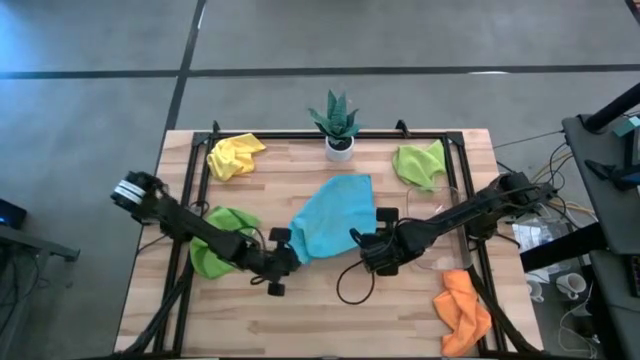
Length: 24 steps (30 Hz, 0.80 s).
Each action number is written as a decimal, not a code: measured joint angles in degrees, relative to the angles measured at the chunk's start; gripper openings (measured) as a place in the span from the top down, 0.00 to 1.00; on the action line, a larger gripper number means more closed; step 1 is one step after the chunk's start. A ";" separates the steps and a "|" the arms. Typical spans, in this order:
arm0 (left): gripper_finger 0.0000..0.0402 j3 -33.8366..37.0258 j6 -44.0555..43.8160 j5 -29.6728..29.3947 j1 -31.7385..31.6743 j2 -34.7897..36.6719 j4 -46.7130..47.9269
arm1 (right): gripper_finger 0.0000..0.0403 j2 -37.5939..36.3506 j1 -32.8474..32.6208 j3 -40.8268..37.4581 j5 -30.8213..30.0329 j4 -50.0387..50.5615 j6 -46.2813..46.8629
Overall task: Fold microfiber towels
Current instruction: Fold the blue towel on the table
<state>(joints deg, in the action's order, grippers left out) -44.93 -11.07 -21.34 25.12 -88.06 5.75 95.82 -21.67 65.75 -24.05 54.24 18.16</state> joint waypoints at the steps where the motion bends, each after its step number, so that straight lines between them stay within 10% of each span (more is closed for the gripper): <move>1: 1.00 0.04 0.00 -0.47 -0.01 1.96 2.07 | 0.98 -0.81 -0.35 0.20 0.00 0.05 -0.14; 24: 1.00 -4.44 5.70 -4.02 12.11 34.45 1.92 | 0.98 -27.54 -12.60 7.11 6.39 -0.62 7.32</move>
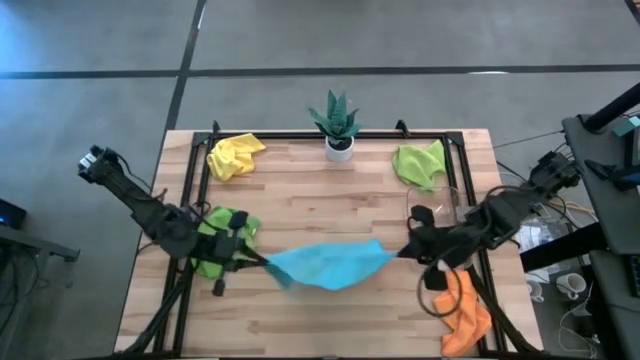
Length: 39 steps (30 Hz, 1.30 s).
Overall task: Fold microfiber towels
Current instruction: Fold the blue towel on the table
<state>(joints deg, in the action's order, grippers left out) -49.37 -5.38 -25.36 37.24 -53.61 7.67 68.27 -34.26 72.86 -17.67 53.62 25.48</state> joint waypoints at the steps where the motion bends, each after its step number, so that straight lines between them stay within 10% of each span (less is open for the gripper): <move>1: 1.00 0.14 -0.08 -0.97 -0.01 0.38 0.12 | 0.98 -0.18 0.05 0.35 -0.76 0.13 -0.32; 13: 1.00 14.11 -9.28 -20.78 -13.58 2.27 2.40 | 0.98 4.44 20.17 -10.66 -21.87 -2.96 -11.45; 18: 1.00 16.35 -6.57 -19.66 -17.69 3.18 -0.66 | 0.98 5.92 25.44 -10.82 -22.53 -5.14 -15.64; 31: 1.00 11.44 2.57 8.18 -12.98 4.18 -7.53 | 0.98 4.94 14.46 1.35 -3.36 0.22 -15.90; 39: 1.00 3.30 6.18 3.80 -0.20 1.33 -7.40 | 0.98 4.91 -0.17 10.35 -3.19 7.90 -5.80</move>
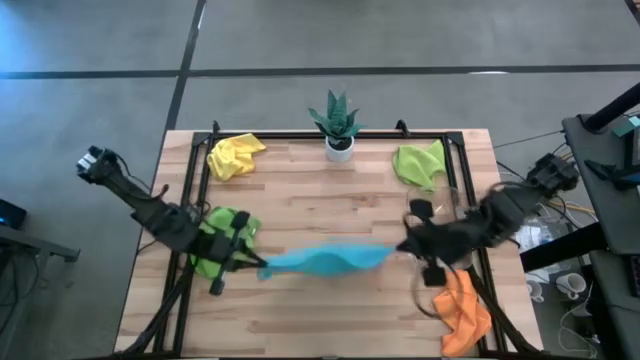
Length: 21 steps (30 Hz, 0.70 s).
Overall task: Fold microfiber towels
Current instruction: Fold the blue towel on the table
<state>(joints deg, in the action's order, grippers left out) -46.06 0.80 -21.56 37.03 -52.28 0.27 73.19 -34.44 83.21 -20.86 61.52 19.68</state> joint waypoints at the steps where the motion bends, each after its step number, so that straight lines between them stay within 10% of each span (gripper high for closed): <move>1: 1.00 -0.59 0.90 -2.09 0.90 -0.30 0.01 | 0.98 0.00 -1.17 0.53 -2.28 -0.22 -0.05; 10: 1.00 6.86 -5.84 -20.55 -0.95 -2.72 3.11 | 0.98 0.09 4.98 -10.30 -12.26 -0.62 1.74; 21: 1.00 21.46 -15.24 -22.58 -10.71 -2.59 3.40 | 0.98 0.15 21.26 -31.37 -13.14 -14.05 -6.99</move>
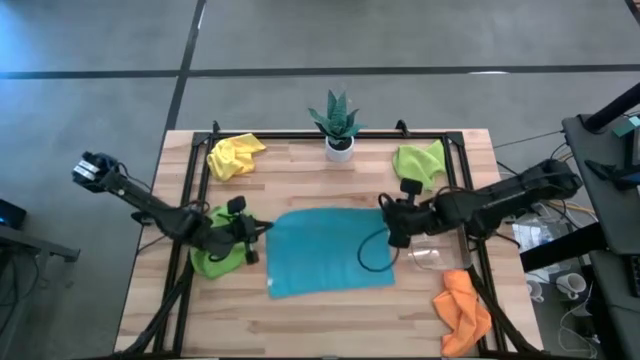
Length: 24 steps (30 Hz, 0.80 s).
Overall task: Fold microfiber towels
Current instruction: Fold the blue towel on the table
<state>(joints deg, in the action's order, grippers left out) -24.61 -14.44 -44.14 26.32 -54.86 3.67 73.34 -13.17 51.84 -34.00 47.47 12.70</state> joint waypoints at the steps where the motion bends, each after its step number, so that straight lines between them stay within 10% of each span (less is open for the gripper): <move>1: 1.00 0.24 0.55 -0.05 -0.73 0.35 -0.02 | 0.98 0.00 1.06 -0.09 -0.39 -0.10 -0.93; 12: 1.00 0.88 -3.08 18.63 -1.76 -0.13 -0.16 | 0.98 -0.02 1.12 -3.13 16.55 -2.71 -0.52; 24: 1.00 0.58 -3.81 21.14 -1.68 -13.23 -3.30 | 0.98 6.76 -4.89 -7.02 21.26 -10.21 4.83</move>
<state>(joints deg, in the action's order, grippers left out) -24.03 -18.25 -23.00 24.64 -68.09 0.37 80.10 -18.06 44.82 -12.74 37.26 17.53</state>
